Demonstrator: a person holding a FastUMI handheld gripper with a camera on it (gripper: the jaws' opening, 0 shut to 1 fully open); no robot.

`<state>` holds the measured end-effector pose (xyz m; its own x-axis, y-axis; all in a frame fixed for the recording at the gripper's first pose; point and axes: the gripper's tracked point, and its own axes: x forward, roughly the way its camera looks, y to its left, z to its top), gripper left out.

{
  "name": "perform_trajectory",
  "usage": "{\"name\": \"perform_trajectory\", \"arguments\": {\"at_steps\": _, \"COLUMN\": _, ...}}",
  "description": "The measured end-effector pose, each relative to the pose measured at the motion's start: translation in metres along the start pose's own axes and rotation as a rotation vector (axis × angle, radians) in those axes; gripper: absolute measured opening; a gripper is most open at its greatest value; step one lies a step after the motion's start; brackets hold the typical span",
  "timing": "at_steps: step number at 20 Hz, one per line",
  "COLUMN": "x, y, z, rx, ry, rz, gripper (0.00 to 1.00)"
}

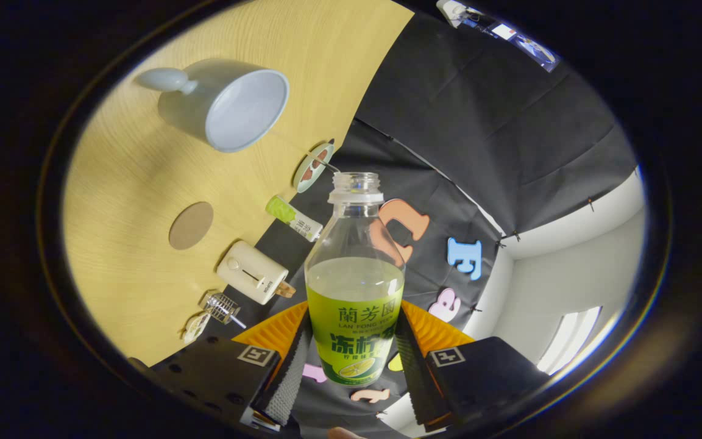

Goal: Take the bottle from table, then pour the juice into the cup, finally place the bottle on the coaster

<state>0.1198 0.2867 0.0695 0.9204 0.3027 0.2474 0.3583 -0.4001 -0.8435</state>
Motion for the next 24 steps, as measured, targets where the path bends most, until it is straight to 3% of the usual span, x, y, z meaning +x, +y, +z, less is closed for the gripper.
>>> {"name": "perform_trajectory", "arguments": {"at_steps": 7, "x": -0.001, "y": 0.006, "z": 0.000, "rx": 0.033, "ry": 0.007, "rz": 0.003, "gripper": 0.78}}
{"name": "perform_trajectory", "arguments": {"at_steps": 11, "x": -0.004, "y": 0.014, "z": -0.004, "rx": 0.114, "ry": 0.022, "rz": 0.010, "gripper": 0.78}}
{"name": "perform_trajectory", "arguments": {"at_steps": 17, "x": -0.013, "y": 0.031, "z": -0.008, "rx": 0.365, "ry": 0.070, "rz": 0.058, "gripper": 0.78}}
{"name": "perform_trajectory", "arguments": {"at_steps": 24, "x": -0.029, "y": 0.050, "z": -0.015, "rx": 0.793, "ry": 0.147, "rz": 0.139, "gripper": 0.78}}
